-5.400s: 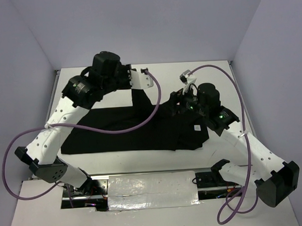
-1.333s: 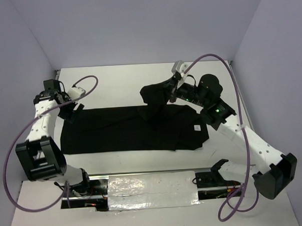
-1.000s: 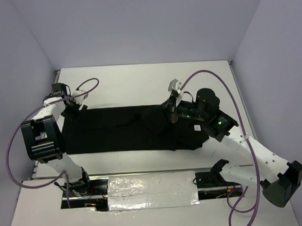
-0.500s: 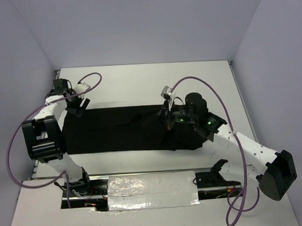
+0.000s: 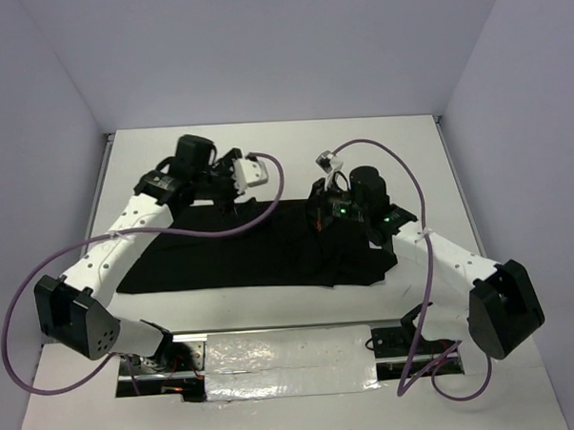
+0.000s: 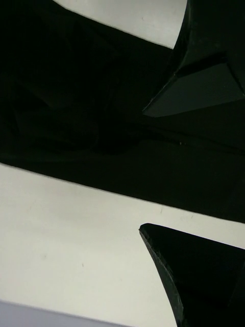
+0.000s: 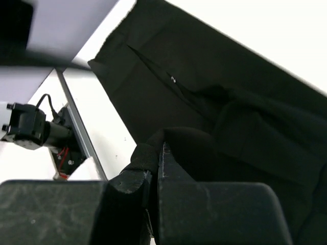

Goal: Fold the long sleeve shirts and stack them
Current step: Fold the shirt

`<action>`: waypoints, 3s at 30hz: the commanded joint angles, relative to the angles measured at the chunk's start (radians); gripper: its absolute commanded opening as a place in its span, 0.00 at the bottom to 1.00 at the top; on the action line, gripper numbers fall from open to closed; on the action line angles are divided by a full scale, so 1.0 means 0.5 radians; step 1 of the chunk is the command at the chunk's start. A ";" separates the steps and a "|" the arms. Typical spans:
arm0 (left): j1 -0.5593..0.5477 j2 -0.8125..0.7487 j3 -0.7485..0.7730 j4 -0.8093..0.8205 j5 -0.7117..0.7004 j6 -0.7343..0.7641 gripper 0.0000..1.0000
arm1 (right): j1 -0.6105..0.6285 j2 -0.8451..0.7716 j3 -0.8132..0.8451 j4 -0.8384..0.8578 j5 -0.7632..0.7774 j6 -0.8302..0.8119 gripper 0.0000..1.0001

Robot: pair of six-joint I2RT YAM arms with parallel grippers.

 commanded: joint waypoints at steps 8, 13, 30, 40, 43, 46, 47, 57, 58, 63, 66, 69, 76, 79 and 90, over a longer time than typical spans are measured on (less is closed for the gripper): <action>-0.329 -0.427 -0.136 -0.097 -0.787 -0.140 0.99 | 0.003 0.071 0.068 0.046 0.320 0.278 0.00; -0.516 -0.538 -0.197 -0.300 -0.983 -0.066 0.99 | 0.059 0.141 0.059 -0.019 0.575 0.480 0.00; -0.575 -0.216 -0.881 1.415 -0.643 -0.589 0.99 | 0.142 0.417 0.568 -0.515 0.704 0.619 0.00; -0.449 -0.133 -0.740 1.323 -0.352 -0.661 0.99 | 0.132 0.650 1.090 -0.878 0.633 0.690 0.00; -0.440 -0.130 -0.805 1.498 -0.226 -0.692 0.99 | 0.120 0.703 1.157 -0.908 0.621 0.662 0.00; -0.427 -0.026 -0.734 1.526 -0.532 -0.827 0.99 | 0.123 0.706 1.170 -0.881 0.609 0.607 0.00; -0.418 -0.013 -0.728 1.523 -0.617 -0.845 0.99 | 0.120 0.703 1.161 -0.872 0.612 0.591 0.00; -0.424 -0.065 -0.881 1.887 -0.692 -0.665 0.68 | 0.117 0.626 1.053 -0.816 0.563 0.601 0.00; -0.424 -0.072 -0.893 1.903 -0.659 -0.646 0.67 | 0.117 0.617 1.029 -0.813 0.563 0.597 0.00; -0.424 -0.099 -0.924 1.952 -0.600 -0.658 0.48 | 0.120 0.595 0.974 -0.807 0.548 0.582 0.00; -0.424 -0.105 -0.924 1.912 -0.579 -0.621 0.20 | 0.120 0.577 0.928 -0.746 0.465 0.539 0.00; -0.421 -0.111 -0.903 1.879 -0.572 -0.594 0.01 | 0.117 0.546 0.863 -0.688 0.401 0.405 0.00; -0.308 -0.136 -0.270 0.837 -0.052 -0.227 0.00 | 0.139 0.363 0.670 -0.841 0.253 -0.181 0.43; -0.302 -0.014 0.114 0.104 0.323 0.007 0.00 | 0.142 0.185 0.535 -0.924 0.357 -0.182 0.57; -0.320 0.287 0.950 -0.812 0.278 -0.093 0.00 | 0.178 -0.064 0.182 -0.930 1.044 0.211 0.55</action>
